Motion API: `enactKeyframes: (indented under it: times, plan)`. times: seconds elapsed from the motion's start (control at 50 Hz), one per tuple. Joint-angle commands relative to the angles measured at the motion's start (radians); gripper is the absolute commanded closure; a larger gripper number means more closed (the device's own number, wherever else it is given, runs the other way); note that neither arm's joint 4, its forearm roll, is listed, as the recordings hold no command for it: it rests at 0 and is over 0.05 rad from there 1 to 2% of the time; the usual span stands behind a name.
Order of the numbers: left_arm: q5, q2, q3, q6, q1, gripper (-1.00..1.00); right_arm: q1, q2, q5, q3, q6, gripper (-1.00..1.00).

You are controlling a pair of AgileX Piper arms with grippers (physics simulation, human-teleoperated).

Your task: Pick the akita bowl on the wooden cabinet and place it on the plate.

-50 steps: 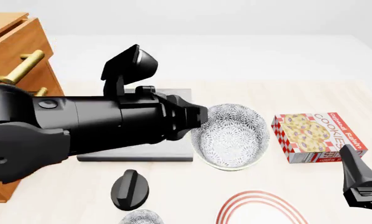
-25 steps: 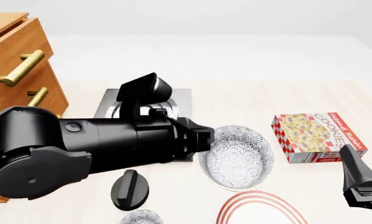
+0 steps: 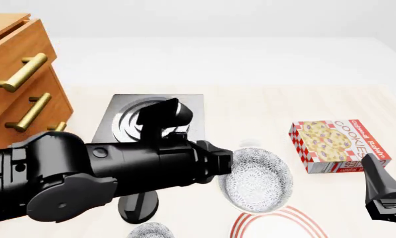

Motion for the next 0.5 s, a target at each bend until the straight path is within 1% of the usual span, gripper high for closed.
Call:
enactKeyframes:
  times: [0.02,0.5]
  plan:
    - [-0.038,0.026,0.011,-0.016,-0.002,1.00,0.000,0.000,0.000,0.000,0.000,-1.00]
    - [-0.110,0.093,0.034,-0.059,0.001,1.00,0.000,0.000,0.000,0.000,0.000,-1.00]
